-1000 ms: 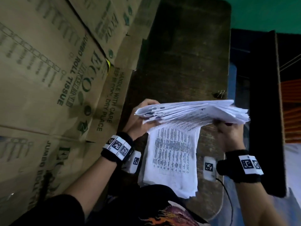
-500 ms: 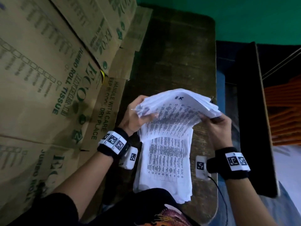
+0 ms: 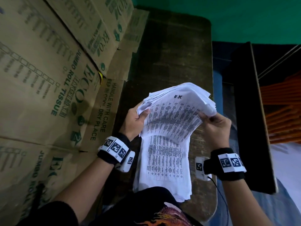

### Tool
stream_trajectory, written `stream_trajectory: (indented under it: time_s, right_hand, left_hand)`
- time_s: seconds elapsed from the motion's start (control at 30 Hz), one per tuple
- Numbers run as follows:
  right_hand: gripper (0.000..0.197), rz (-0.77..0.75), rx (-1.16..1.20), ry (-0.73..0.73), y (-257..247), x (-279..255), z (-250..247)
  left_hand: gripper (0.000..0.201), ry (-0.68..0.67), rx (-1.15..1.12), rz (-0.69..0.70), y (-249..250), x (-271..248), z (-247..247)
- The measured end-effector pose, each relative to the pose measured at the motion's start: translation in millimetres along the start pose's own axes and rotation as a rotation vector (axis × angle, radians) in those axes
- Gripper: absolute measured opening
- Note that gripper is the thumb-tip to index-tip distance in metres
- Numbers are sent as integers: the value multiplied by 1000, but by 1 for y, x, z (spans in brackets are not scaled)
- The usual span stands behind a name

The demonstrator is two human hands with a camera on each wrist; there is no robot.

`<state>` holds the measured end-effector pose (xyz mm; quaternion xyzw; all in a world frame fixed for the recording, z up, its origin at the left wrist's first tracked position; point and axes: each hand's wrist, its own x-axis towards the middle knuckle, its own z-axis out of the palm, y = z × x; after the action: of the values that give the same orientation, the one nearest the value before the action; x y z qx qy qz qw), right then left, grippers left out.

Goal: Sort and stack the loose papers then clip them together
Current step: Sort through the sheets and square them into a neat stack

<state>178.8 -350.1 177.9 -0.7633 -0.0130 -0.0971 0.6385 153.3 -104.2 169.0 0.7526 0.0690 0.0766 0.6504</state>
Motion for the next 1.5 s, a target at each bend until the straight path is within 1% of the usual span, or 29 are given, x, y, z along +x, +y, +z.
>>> stream_trajectory:
  time_s: [0.07,0.17,0.23,0.27,0.33,0.43,0.5,0.57,0.6,0.67,0.73,0.8,0.83,0.87,0.9,0.93,1.0,1.07,1.13,1.17,1.23,1.3,1.33,1.4,1.43,1.47,1.5]
  right_hand:
    - [20,9,-6,-65,-7,1,-9]
    - [47,18,31,-176,-8,8,-20]
    - [51,-1,14,-239,-3,13,-24]
    - [51,-16,19,-242,-1,14,-25]
    - [57,7,103,-219,-3,14,-22]
    - [64,47,184,-205,-8,12,-9]
    - [64,50,178,-192,-4,12,-8]
    - [64,32,162,-178,0,15,-10]
    - [65,27,146,-198,2,17,-9]
    - [65,45,128,-245,3,18,-3]
    - [54,52,133,-216,2,18,3]
    - [37,42,130,-175,3,17,6]
    - [31,44,119,-157,2,16,9]
    - [30,49,113,-141,2,16,12]
    - [32,59,97,-112,1,18,16]
    - [35,53,81,-78,-3,19,20]
    - [30,-2,59,-3,-11,19,19]
    - [30,-65,34,65,-17,15,12]
    - [29,-90,39,99,-17,4,8]
    - [32,-71,48,87,-15,-3,8]
    - [37,-2,97,13,-8,-14,7]
    - [39,27,112,-36,-2,-18,1]
    - [42,30,125,-34,1,-17,-3]
    - [45,16,161,11,5,-13,-5]
    - [46,-6,154,14,5,-10,-4]
    - [46,-24,137,-7,5,-7,-2]
    - [46,-37,121,-30,5,-5,0]
  left_hand:
    - [26,-21,-58,25,5,-1,-5]
    - [35,-83,-71,104,11,-1,-11]
    - [37,-115,-45,129,8,2,-16]
    - [39,-120,-45,138,5,5,-19]
    - [45,-131,-95,153,7,9,-21]
    - [50,-216,-83,185,15,13,-17]
    - [51,-269,-94,177,17,16,-19]
    - [55,-268,-138,169,16,19,-23]
    - [56,-277,-128,157,15,20,-22]
    - [52,-274,-102,118,10,22,-19]
    - [45,-187,-122,108,6,23,-16]
    - [41,-91,-127,115,1,21,-14]
    - [37,-60,-113,92,1,20,-10]
    - [29,-22,-81,65,4,19,-4]
    - [23,18,-50,54,8,18,2]
    - [23,63,-51,55,15,16,8]
    - [27,146,-162,86,33,10,14]
    - [21,189,-199,159,41,5,14]
    - [25,167,-153,241,42,-4,15]
    - [29,147,-140,247,38,-10,17]
    - [33,76,-165,181,23,-15,17]
    - [43,67,-129,126,4,-15,9]
    - [48,83,-120,136,-1,-14,6]
    - [52,99,-117,224,-1,-11,3]
    - [53,64,-107,271,1,-10,4]
    - [52,12,-78,284,3,-9,5]
    - [49,-21,-72,262,5,-7,6]
